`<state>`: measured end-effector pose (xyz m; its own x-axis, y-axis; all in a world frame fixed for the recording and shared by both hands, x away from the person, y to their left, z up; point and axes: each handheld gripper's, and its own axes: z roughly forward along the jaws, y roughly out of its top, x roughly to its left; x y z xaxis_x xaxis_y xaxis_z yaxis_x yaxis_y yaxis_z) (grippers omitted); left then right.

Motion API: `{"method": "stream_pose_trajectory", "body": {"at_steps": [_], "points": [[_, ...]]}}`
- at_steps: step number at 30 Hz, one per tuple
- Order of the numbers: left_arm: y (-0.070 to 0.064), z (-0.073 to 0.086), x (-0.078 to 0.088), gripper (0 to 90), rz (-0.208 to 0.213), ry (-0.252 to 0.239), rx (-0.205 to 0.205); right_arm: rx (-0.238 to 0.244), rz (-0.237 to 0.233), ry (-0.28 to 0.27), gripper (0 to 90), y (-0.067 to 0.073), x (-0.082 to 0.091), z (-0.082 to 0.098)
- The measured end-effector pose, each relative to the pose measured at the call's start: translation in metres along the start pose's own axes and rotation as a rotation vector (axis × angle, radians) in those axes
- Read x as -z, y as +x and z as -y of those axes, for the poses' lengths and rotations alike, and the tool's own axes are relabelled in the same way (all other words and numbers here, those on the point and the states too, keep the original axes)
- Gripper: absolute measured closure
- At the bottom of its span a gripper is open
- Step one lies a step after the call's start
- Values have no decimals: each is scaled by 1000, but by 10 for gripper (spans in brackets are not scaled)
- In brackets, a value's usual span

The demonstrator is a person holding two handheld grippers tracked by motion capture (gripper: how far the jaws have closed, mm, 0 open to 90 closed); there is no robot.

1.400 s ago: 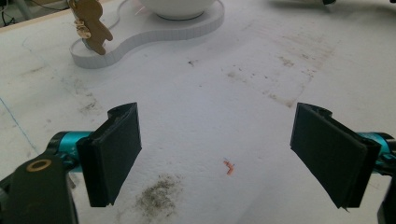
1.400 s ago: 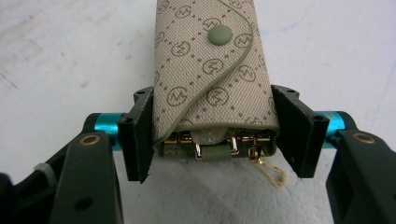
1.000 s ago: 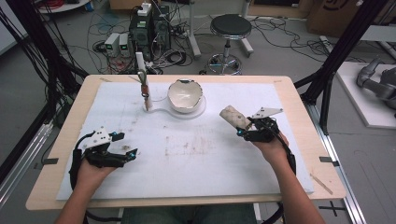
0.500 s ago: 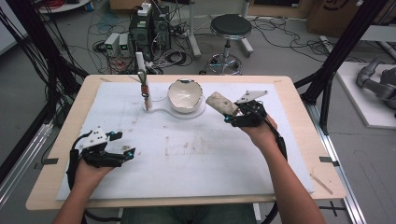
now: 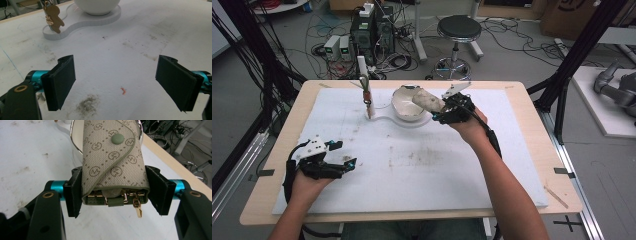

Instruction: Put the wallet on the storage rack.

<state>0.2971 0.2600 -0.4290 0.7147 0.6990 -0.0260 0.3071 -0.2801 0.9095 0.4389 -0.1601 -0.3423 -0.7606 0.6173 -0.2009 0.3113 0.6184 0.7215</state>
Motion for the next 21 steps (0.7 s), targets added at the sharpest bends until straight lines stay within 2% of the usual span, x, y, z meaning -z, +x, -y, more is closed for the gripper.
{"method": "stream_pose_trajectory", "body": {"at_steps": [5, 9, 12, 21], "points": [[-1, -1, 0, 162, 2, 1, -3, 17, -6, 19, 370, 4, -11, -10], [0, 0, 0, 162, 2, 1, -3, 42, -7, 62, 370, 6, -21, -18], [0, 0, 0, 162, 0, 0, 0, 56, -7, 65, 370, 7, -27, -25], [0, 0, 0, 162, -1, 2, 0, 95, -2, 136, 369, 11, -54, -43]]}}
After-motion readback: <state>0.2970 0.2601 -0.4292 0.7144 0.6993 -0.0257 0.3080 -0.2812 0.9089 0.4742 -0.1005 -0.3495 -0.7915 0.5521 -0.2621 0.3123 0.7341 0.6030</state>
